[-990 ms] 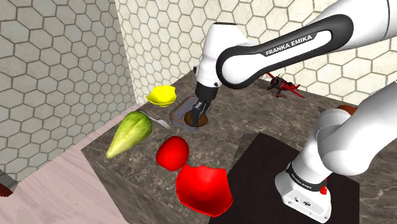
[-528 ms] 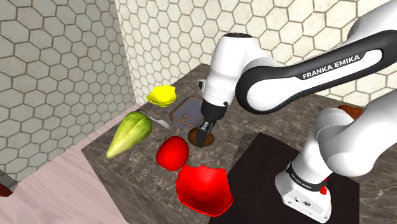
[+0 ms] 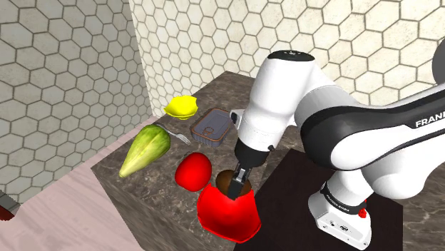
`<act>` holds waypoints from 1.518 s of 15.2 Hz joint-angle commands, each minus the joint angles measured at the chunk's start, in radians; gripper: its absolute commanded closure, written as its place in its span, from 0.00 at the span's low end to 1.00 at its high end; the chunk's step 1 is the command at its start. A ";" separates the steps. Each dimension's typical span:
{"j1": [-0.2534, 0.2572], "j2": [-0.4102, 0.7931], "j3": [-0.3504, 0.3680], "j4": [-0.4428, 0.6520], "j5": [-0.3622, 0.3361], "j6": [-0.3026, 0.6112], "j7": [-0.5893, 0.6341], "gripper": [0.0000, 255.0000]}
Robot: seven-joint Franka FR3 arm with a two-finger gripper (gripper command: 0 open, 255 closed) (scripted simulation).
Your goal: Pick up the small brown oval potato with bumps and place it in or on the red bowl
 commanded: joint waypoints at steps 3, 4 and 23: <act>0.016 0.014 0.032 -0.026 0.019 0.044 0.025 1.00; 0.016 0.022 0.036 -0.034 0.022 0.061 0.024 1.00; 0.015 0.126 0.075 -0.101 0.044 0.230 0.013 0.00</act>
